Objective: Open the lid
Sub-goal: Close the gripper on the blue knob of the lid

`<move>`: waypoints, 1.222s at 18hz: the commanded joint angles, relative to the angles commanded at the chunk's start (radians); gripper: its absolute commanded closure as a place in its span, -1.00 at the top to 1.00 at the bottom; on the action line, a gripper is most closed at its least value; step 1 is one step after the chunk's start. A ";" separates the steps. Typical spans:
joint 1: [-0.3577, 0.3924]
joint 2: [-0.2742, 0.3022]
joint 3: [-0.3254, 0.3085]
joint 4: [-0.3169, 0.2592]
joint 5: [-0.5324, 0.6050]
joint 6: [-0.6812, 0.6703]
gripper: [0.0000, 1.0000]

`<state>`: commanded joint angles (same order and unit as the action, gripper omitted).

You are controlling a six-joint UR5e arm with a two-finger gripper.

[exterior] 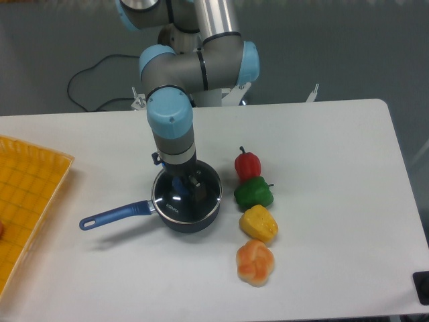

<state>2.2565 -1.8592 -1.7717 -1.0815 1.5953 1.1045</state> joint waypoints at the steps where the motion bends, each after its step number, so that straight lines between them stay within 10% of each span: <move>1: 0.000 0.000 0.000 0.000 0.000 0.002 0.78; 22: 0.021 0.008 -0.014 -0.002 0.000 0.046 0.57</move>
<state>2.2780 -1.8515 -1.7856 -1.0830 1.5953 1.1505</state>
